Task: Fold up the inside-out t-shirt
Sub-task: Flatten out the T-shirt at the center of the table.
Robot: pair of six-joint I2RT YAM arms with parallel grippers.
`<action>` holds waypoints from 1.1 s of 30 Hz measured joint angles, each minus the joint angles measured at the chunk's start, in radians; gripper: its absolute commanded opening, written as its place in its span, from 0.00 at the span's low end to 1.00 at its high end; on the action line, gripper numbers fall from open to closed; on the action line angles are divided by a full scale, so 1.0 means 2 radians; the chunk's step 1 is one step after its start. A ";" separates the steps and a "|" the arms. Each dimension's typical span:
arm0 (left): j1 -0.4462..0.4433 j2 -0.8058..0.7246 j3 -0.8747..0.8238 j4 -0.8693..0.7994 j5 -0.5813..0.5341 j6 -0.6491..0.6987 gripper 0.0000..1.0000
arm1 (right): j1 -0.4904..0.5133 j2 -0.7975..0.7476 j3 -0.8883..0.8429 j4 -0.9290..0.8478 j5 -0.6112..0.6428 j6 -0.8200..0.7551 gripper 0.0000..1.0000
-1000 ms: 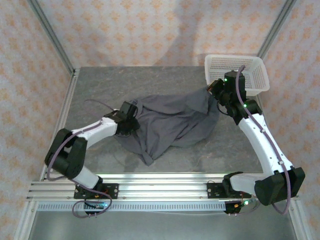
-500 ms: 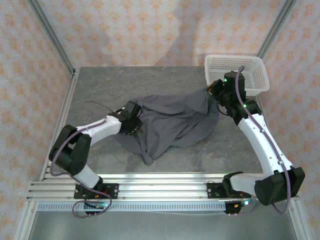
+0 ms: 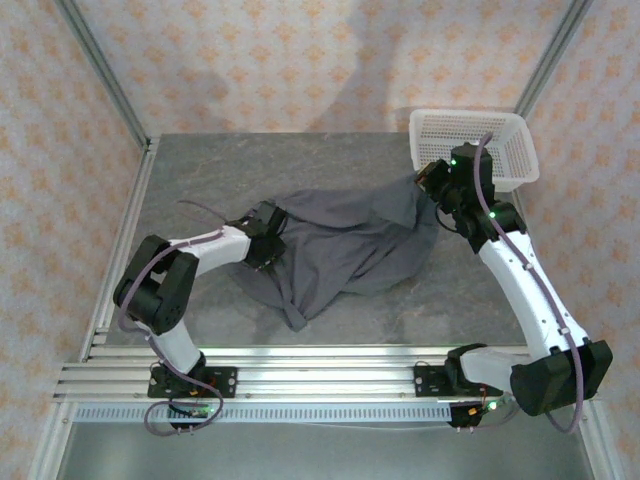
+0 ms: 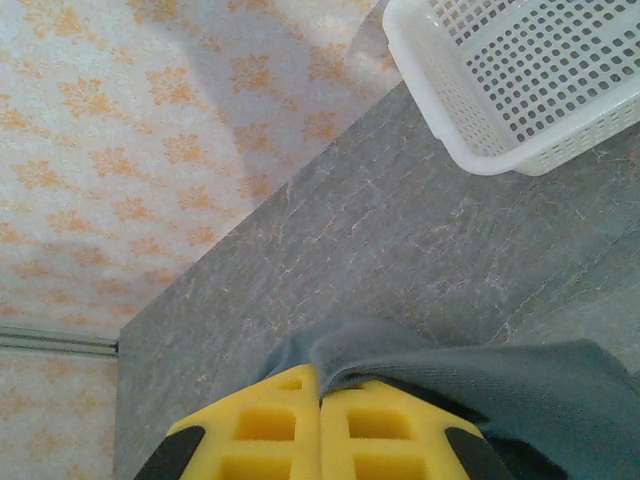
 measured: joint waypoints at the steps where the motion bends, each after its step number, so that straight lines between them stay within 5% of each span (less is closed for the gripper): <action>1: 0.000 0.000 0.000 -0.001 -0.002 0.000 0.24 | 0.000 0.000 0.000 0.000 0.000 0.000 0.00; 6: 0.000 -0.003 0.000 -0.016 -0.021 0.008 0.00 | 0.000 0.000 0.000 0.000 0.000 0.000 0.00; 13: 0.007 -0.134 0.014 -0.072 -0.082 0.045 0.00 | 0.000 0.003 0.026 -0.013 0.014 0.002 0.00; 17: 0.041 -0.239 0.159 -0.123 -0.122 0.107 0.00 | 0.000 0.026 0.150 -0.030 0.064 -0.005 0.00; 23: 0.154 -0.256 0.470 -0.141 -0.138 0.186 0.00 | -0.019 0.023 0.329 0.018 0.167 -0.029 0.00; 27: 0.179 -0.261 0.541 -0.152 -0.099 0.211 0.00 | -0.032 0.006 0.358 0.044 0.178 -0.026 0.00; 33: 0.180 -0.263 0.550 -0.172 -0.075 0.216 0.00 | -0.034 0.064 0.482 0.028 0.112 -0.020 0.00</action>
